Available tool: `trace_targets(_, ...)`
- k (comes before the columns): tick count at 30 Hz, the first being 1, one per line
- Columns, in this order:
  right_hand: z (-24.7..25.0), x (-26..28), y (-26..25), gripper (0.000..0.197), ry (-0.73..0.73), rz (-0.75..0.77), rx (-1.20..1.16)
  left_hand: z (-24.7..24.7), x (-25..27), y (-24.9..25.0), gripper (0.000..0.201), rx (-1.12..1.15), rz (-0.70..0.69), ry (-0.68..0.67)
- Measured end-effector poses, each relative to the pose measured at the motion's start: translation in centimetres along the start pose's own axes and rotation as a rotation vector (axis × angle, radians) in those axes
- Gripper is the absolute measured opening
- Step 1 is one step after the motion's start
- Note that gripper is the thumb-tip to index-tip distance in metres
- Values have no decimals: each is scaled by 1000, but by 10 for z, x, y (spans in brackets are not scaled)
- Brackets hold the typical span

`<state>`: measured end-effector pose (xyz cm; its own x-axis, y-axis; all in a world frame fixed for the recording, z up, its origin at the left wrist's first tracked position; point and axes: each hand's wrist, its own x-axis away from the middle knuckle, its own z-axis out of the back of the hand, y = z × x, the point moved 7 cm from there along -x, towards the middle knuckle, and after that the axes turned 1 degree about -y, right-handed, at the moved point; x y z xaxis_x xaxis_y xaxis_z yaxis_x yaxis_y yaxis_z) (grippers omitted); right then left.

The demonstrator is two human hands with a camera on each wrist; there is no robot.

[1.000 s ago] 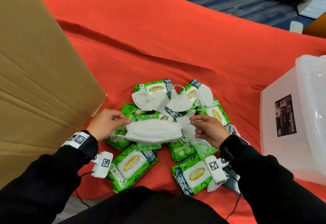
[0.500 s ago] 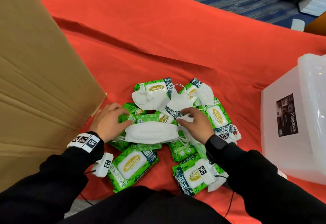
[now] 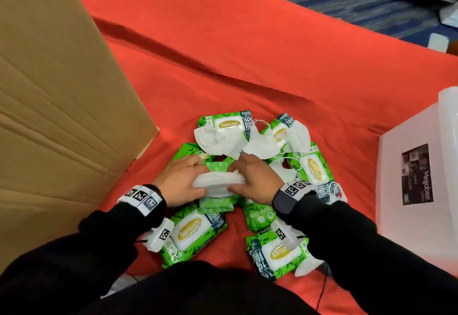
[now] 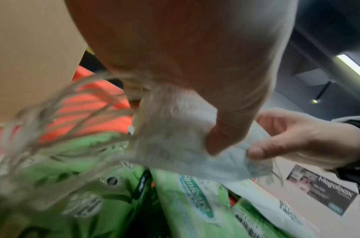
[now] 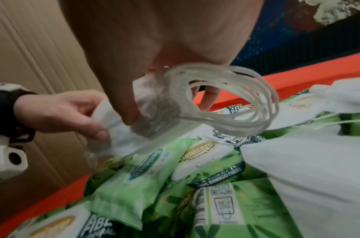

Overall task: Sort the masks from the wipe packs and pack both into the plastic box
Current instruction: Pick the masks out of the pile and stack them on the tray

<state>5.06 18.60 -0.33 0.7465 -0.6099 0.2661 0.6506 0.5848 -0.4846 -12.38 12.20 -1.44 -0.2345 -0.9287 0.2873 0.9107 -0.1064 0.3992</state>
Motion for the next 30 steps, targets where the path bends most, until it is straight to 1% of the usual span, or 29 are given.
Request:
trace_targets(2, 1, 2, -4, 47, 80, 58, 15, 7, 7, 4, 45, -63, -6, 132)
trace_targets(3, -3, 1, -5, 49, 77, 59, 37, 4, 8, 6, 46, -91, -19, 154)
trace_targets(5, -17, -2, -5, 56, 24, 33, 119, -8, 7, 9, 50, -129, -25, 132)
trace_targets(7, -29, -5, -5, 59, 0, 22, 224, -17, 4, 8, 62, -171, 0, 129)
trace_targets(9, -32, -8, -5, 55, 29, 25, 271, -15, 1, 7, 65, -216, 26, 160)
trace_targets(12, -31, -8, -9, 45, 93, 68, 304, -9, -2, 10, 60, -245, 4, 196)
trace_targets(16, -37, -7, -14, 48, 130, 84, 336, -18, -3, 16, 59, -265, -46, 170)
trace_targets(20, -37, -8, -14, 44, 158, 92, 342, -15, -7, 18, 60, -287, -49, 141)
trace_targets(22, -37, -9, -15, 43, 145, 85, 335, -16, -10, 23, 62, -276, -37, 99)
trace_targets(23, -37, -9, -15, 44, 122, 73, 307, -16, -12, 26, 60, -262, -25, 76)
trace_targets(25, -34, -9, -9, 47, 60, 2, 161, -14, -17, 28, 50, -231, -5, 35)
trace_targets(27, -23, -4, 11, 50, -16, -134, -47, -6, -19, 26, 42, -168, -5, 9)
trace_targets(28, -13, 2, 24, 50, -29, -201, -158, -2, -19, 23, 41, -115, -5, -3)
trace_targets(29, -3, 9, 37, 46, -23, -254, -285, 3, -18, 20, 41, -56, 0, -14)
trace_targets(30, 8, 18, 49, 37, -4, -297, -424, 5, -17, 17, 41, 8, 9, -27)
